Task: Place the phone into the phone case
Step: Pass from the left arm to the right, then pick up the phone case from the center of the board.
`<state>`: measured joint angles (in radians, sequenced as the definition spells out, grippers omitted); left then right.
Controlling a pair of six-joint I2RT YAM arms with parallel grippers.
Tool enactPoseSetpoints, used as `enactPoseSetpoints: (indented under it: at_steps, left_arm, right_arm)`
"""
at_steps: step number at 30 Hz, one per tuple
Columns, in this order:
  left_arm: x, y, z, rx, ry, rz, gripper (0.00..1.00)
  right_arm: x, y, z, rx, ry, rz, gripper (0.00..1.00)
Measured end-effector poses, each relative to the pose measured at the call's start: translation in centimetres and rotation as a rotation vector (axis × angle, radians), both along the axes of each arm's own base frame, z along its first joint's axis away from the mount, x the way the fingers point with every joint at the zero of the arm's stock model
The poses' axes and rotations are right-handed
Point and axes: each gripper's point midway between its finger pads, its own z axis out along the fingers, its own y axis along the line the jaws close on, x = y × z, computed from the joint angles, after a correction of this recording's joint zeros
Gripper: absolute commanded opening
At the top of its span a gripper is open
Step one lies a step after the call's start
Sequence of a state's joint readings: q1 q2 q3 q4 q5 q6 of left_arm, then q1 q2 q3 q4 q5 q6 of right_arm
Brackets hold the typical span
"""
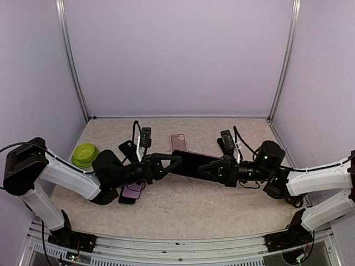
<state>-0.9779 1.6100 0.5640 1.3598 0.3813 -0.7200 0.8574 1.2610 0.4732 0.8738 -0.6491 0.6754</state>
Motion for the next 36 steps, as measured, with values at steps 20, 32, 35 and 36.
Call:
enactPoseSetpoints:
  at_steps: [20, 32, 35, 36]
  left_arm:
    - [10.3, 9.1, 1.1, 0.079, 0.071, 0.501, 0.60]
    - [19.5, 18.6, -2.8, 0.251, 0.279, 0.913, 0.59]
    - [21.9, 20.3, -3.7, 0.293, 0.343, 0.993, 0.58]
    - [22.7, 20.9, -4.2, 0.310, 0.370, 1.017, 0.57]
  right_arm:
    - [2.2, -1.2, -2.9, -0.157, 0.012, -0.170, 0.00]
    - [3.4, -2.0, -5.3, -0.257, 0.047, -0.253, 0.00]
    - [3.5, -2.1, -5.6, -0.272, 0.055, -0.262, 0.00]
    - [3.5, -2.2, -5.7, -0.275, 0.056, -0.264, 0.00]
